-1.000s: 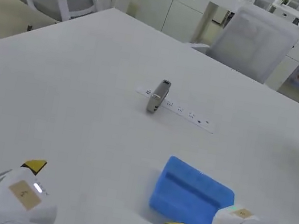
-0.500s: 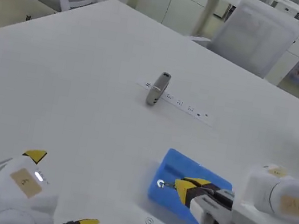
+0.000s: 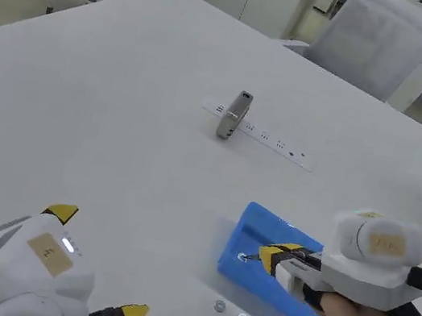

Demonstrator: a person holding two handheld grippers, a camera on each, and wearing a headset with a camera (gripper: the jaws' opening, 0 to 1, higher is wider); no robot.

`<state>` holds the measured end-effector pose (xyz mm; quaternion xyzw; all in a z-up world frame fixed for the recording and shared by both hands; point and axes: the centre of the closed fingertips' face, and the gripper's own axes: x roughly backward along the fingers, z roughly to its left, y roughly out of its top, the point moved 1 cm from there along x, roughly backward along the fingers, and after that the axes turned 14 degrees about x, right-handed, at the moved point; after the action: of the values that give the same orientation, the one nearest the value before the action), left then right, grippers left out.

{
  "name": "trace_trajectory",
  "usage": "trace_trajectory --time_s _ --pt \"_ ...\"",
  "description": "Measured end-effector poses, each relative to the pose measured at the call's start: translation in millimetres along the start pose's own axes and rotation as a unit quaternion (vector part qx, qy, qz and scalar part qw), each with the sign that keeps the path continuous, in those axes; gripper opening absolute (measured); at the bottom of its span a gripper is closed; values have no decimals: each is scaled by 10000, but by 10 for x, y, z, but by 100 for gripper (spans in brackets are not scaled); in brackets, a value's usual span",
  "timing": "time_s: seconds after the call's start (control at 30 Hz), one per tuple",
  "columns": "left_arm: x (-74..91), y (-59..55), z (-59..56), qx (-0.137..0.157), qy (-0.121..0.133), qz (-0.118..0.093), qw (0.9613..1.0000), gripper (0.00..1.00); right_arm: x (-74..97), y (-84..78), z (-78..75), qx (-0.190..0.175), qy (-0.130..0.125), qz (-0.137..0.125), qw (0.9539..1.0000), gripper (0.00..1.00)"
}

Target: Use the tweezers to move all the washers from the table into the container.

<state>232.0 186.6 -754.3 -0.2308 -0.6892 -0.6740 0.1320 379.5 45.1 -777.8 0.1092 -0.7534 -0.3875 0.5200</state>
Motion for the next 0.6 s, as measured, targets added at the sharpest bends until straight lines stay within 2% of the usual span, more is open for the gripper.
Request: trace_trajectory --time_s 0.07,0.13,0.27,0.33,0.37,0.5,0.6 --pt "-2 -4 3 -11 13 14 10000 79 -71 -16 -11 9 70 68 10000 1" --pt "-6 -10 1 -34 17 35 10000 79 -159 -29 35 -14 269 202 9994 2" --pt "-17 -32 -5 -77 13 105 9999 79 -263 -75 48 132 418 451 9980 2" --pt "-20 -40 -1 -83 26 130 9999 78 -273 -61 75 233 455 490 9975 2" --pt "-21 -43 5 -83 42 140 9999 78 -315 -95 103 288 580 610 9960 2" --pt "-24 -50 10 -98 64 169 9998 78 -321 -27 97 446 581 649 9952 2" --pt "-27 -52 -7 -141 34 175 9997 78 -354 -3 84 555 733 885 9918 2"
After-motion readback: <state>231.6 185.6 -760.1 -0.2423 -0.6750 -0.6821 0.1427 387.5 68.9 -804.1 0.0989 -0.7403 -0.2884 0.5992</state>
